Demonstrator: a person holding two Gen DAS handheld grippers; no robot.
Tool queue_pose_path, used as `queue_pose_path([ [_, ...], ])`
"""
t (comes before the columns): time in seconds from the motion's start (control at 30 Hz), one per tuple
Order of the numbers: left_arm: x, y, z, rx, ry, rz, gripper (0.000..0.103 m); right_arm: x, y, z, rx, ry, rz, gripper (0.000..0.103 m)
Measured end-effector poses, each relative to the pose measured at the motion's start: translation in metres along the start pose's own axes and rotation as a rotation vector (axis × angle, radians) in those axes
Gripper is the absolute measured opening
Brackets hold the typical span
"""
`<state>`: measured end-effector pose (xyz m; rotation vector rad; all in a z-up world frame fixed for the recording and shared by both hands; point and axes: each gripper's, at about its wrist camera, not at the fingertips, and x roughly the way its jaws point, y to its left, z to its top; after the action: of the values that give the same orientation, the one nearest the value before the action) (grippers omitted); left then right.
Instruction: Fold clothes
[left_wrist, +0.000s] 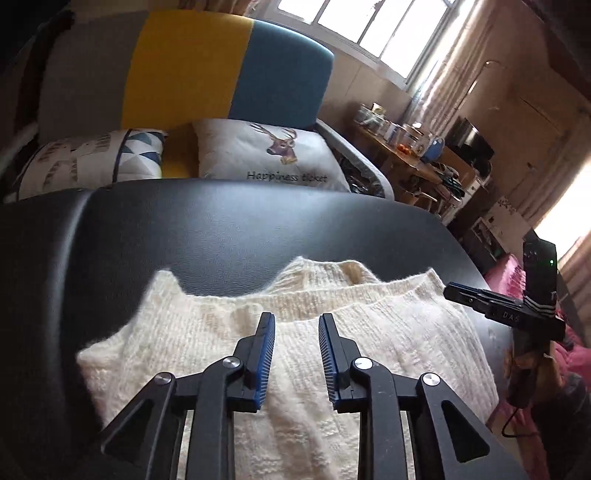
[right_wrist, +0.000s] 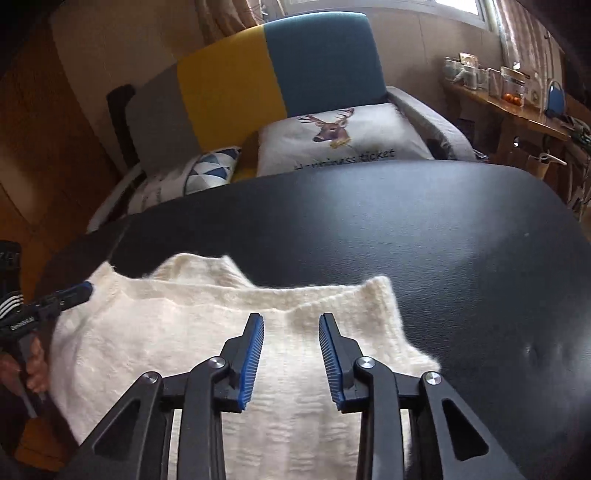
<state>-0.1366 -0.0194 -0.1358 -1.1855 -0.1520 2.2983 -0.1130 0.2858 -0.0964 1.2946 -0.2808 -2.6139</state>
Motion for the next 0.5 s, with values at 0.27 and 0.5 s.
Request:
queue_pose_path([
  [0.27,0.041,-0.029,-0.003,0.144,0.135,0.005,0.035,0.058,0.061,-0.012,-0.146,0.209,0.012,0.038],
  [0.5,0.030,-0.031,-0.014,0.142,0.059,0.011,0.005,0.050,0.058,-0.024,-0.106,0.130,-0.004,0.019],
])
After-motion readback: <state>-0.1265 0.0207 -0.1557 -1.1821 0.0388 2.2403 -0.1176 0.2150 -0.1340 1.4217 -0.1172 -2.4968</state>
